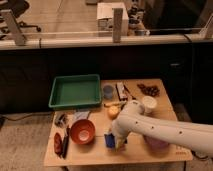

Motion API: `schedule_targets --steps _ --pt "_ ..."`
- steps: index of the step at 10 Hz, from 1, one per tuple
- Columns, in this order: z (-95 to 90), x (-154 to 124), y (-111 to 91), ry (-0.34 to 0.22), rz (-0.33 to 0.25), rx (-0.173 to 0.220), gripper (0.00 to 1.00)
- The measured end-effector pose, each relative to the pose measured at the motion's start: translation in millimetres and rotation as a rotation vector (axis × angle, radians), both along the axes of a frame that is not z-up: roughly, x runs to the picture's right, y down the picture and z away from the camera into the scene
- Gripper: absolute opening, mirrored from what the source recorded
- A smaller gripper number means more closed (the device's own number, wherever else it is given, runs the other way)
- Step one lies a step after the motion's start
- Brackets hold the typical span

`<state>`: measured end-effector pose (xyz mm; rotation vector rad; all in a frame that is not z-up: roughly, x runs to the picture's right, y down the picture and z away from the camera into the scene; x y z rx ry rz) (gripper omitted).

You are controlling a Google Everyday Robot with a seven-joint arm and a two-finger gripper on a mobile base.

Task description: Place sponge in tray

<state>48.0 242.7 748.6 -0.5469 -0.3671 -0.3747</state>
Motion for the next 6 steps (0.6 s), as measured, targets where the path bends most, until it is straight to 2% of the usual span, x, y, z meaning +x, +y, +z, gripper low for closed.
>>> schedule_targets --steps 6 --pt "-7.7 -22 -19 -0.028 -0.050 0.022 0.03"
